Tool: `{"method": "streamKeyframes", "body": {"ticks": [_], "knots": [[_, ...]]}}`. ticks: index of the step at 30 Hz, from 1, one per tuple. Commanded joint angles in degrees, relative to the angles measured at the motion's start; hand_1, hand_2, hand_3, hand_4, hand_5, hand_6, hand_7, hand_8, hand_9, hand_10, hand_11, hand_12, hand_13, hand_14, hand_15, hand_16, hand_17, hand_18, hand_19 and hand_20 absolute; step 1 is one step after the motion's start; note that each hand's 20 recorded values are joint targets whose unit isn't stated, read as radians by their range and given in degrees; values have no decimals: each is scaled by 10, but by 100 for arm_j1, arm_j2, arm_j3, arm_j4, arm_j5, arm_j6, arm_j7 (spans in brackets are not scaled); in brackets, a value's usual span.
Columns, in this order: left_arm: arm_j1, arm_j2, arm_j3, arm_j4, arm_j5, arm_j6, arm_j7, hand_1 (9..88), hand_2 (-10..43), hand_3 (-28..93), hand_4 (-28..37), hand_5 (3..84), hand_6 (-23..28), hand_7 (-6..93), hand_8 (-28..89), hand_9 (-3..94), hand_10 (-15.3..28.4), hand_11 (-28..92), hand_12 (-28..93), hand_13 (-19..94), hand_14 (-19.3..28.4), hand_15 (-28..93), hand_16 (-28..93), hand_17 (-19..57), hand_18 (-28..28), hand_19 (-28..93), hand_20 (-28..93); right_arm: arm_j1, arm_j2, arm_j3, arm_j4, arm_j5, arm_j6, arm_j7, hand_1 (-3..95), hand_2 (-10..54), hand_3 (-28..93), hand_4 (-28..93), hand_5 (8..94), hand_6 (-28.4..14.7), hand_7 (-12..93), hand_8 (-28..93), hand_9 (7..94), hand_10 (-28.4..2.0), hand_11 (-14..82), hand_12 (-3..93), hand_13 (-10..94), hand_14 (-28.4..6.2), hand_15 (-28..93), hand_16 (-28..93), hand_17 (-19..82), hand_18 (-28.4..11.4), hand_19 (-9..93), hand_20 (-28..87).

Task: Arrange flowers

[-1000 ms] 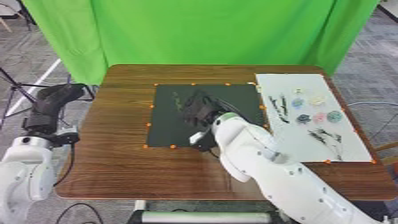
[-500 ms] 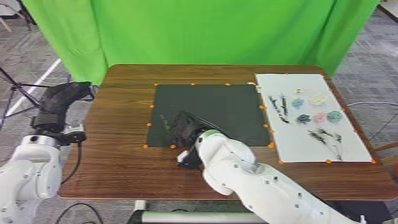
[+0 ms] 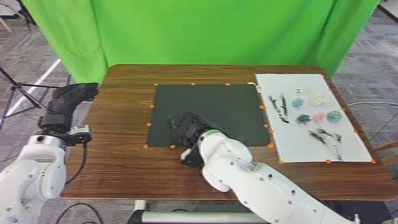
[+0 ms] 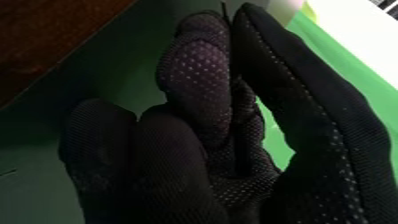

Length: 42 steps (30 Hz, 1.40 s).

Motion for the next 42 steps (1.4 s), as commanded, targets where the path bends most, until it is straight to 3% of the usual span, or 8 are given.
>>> {"method": "streamKeyframes", "body": {"ticks": [1, 22, 27, 37, 42], "knots": [[-28, -49, -24, -40, -6, -134, -29, 268, 23, 633, -229, 505, 59, 180, -80, 482, 148, 248, 115, 357, 171, 195, -31, 54, 107, 116, 125, -6, -59, 43, 53, 58, -124, 91, 520, -95, 571, 49, 781, -30, 340, 280, 919, -122, 443, 280, 937, -17, 688, 314, 710, -131, 932, 595], [-35, -44, -57, -66, 1, -213, -51, 275, 14, 629, -220, 501, 60, 177, -78, 478, 146, 245, 116, 357, 172, 195, -30, 52, 108, 114, 125, 10, -47, -83, 19, 279, -110, 96, 469, -95, 544, 43, 788, -33, 314, 261, 922, -131, 425, 279, 937, -20, 673, 322, 700, -136, 932, 576], [-25, -41, -61, -71, -1, -211, -41, 276, 12, 629, -218, 500, 60, 177, -77, 477, 146, 245, 116, 357, 173, 195, -29, 52, 108, 113, 125, -16, -12, -59, -18, 325, -113, 51, 402, -95, 602, 20, 794, -39, 288, 221, 921, -132, 422, 280, 937, -21, 667, 327, 697, -140, 932, 574], [70, -34, -159, -112, -9, -205, -60, 277, 12, 627, -216, 500, 60, 176, -77, 476, 146, 245, 117, 358, 173, 196, -28, 52, 108, 112, 125, 68, 51, -81, -61, 373, -53, -30, 351, -76, 636, 9, 796, -41, 319, 80, 923, -135, 421, 277, 937, -23, 670, 321, 698, -143, 932, 574], [44, -47, -133, -100, 8, -237, -77, 276, 10, 628, -216, 499, 60, 176, -77, 476, 147, 245, 117, 359, 173, 196, -29, 52, 108, 112, 125, 66, 23, -111, -54, 438, -29, -32, 344, -73, 641, 10, 799, -42, 331, 15, 924, -137, 421, 279, 937, -23, 669, 323, 698, -143, 932, 575]]}}
